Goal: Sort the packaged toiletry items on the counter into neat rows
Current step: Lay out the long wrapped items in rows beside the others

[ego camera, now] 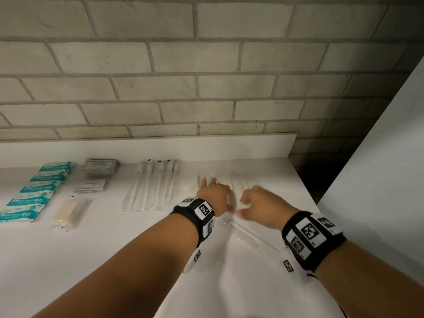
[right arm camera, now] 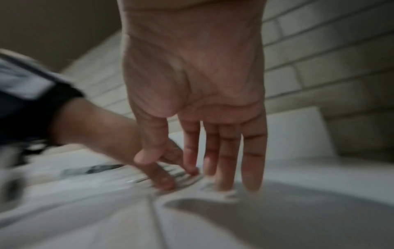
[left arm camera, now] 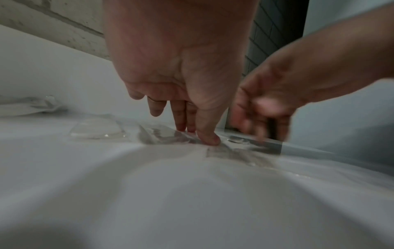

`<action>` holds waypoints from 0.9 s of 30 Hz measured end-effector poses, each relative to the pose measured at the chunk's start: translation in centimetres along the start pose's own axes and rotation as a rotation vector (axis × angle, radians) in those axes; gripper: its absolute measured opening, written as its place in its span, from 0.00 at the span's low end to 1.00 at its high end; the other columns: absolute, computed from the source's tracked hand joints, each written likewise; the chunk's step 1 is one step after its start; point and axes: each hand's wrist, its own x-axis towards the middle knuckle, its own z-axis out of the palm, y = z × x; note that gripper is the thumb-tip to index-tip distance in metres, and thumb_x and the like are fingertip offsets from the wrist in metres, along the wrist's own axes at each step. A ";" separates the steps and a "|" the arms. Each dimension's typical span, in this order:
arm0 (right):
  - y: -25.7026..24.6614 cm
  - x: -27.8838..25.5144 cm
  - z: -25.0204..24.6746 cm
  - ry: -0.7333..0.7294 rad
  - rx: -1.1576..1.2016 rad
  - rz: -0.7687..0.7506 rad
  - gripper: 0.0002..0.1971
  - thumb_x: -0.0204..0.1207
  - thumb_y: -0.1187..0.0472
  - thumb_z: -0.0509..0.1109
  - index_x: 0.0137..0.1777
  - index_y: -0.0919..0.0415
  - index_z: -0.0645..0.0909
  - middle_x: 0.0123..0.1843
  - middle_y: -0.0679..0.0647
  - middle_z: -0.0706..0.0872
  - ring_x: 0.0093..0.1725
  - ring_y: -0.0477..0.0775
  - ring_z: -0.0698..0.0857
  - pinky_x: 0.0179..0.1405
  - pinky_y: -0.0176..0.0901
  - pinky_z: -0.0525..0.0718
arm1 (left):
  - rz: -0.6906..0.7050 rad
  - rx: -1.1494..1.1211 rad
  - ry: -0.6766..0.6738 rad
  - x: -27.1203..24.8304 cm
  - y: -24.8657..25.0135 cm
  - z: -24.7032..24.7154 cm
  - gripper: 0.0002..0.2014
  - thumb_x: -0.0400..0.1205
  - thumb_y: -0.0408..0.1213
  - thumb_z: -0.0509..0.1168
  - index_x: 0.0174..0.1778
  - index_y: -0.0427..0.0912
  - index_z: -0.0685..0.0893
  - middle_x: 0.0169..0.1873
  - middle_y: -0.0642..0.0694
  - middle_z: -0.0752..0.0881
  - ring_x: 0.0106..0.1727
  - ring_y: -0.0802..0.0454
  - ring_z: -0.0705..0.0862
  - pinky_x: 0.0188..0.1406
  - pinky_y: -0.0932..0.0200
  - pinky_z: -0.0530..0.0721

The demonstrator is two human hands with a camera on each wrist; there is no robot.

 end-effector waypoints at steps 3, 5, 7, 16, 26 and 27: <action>-1.6 -1.4 2.0 -0.216 -0.307 0.014 0.27 0.70 0.43 0.75 0.63 0.59 0.77 0.58 0.52 0.82 0.54 0.54 0.84 0.48 0.43 0.81 | -0.009 0.021 -0.011 0.0 0.0 -0.2 0.31 0.80 0.55 0.62 0.79 0.50 0.67 0.77 0.45 0.71 0.83 0.40 0.55 0.81 0.36 0.44; -1.7 -1.3 2.5 -0.261 -0.385 0.052 0.24 0.72 0.48 0.75 0.62 0.61 0.77 0.56 0.54 0.83 0.54 0.57 0.85 0.50 0.45 0.82 | -0.012 0.026 -0.016 0.0 0.1 -0.2 0.32 0.80 0.56 0.62 0.79 0.50 0.66 0.78 0.46 0.70 0.83 0.41 0.54 0.81 0.36 0.43; -1.3 -1.0 2.2 -0.276 -0.348 0.078 0.20 0.71 0.52 0.76 0.57 0.61 0.79 0.49 0.52 0.83 0.49 0.56 0.85 0.45 0.43 0.82 | -0.012 0.022 -0.014 -0.1 0.2 -0.3 0.33 0.80 0.57 0.62 0.79 0.50 0.66 0.78 0.47 0.70 0.83 0.41 0.54 0.81 0.36 0.43; 5.5 1.5 -1.7 0.187 0.340 0.236 0.09 0.71 0.64 0.76 0.47 0.53 0.81 0.43 0.51 0.85 0.40 0.51 0.84 0.41 0.43 0.83 | -0.029 -0.023 -0.011 0.0 0.4 -0.6 0.31 0.79 0.54 0.65 0.78 0.50 0.69 0.76 0.47 0.72 0.84 0.41 0.52 0.82 0.39 0.44; 8.2 2.9 -0.8 -0.033 -0.009 0.092 0.30 0.76 0.62 0.73 0.78 0.51 0.72 0.83 0.42 0.64 0.79 0.50 0.70 0.79 0.46 0.65 | 0.016 -0.040 0.139 -0.2 2.3 -0.8 0.30 0.82 0.53 0.61 0.80 0.48 0.68 0.83 0.48 0.60 0.85 0.40 0.45 0.80 0.37 0.38; 8.1 3.1 -0.8 -0.030 -0.020 0.089 0.31 0.76 0.61 0.73 0.79 0.50 0.71 0.84 0.42 0.63 0.79 0.50 0.69 0.79 0.47 0.65 | 0.027 -0.028 0.128 0.0 3.0 -0.8 0.29 0.83 0.53 0.60 0.80 0.47 0.68 0.83 0.48 0.62 0.85 0.40 0.46 0.80 0.37 0.38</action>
